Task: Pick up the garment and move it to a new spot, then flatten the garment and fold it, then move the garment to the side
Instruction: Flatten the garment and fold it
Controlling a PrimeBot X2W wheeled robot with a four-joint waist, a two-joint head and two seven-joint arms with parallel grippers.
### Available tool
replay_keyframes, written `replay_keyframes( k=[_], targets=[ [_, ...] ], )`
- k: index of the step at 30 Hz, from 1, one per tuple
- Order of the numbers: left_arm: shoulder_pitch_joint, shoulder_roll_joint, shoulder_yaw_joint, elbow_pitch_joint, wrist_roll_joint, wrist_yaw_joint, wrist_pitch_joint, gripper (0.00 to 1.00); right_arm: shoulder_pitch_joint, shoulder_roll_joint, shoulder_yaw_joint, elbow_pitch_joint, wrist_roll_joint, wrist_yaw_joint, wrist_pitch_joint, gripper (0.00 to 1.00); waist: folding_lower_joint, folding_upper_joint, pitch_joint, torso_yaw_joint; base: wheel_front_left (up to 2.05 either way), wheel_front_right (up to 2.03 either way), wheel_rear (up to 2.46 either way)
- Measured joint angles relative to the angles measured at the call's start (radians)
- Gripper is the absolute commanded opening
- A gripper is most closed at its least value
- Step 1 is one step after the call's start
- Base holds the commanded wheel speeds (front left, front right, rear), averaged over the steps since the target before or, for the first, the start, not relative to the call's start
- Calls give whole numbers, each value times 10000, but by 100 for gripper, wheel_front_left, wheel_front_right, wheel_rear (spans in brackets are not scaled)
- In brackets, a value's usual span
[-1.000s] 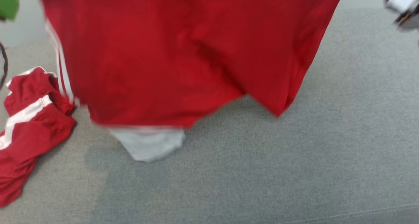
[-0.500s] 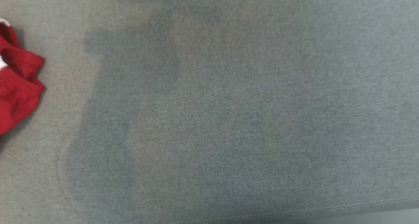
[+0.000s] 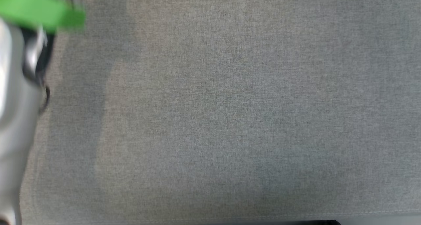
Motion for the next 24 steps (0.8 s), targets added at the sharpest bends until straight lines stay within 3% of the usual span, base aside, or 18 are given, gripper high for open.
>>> replay_keyframes(
  k=[4,10,16,24],
  targets=[
    [2789,702,173,-966,-573,63,27,0,2242,-1141,201,-1074,1480,-4,130,0,-3,0,-429,94,0,0,0],
    [6583,1183,349,-2445,-1373,794,198,0,5345,-2163,46,-2295,2857,0,-510,0,-4,0,-1434,54,0,0,0],
    [9218,1243,-29,-3498,-1664,1503,489,0,7693,-2656,-240,-2876,3515,4,-1158,0,-4,0,-2400,-124,0,0,0],
    [10881,1229,-408,-4234,-1741,2036,677,0,9870,-2855,-439,-3196,3848,8,-1519,0,-5,0,-3316,-305,0,0,0]
  ],
)
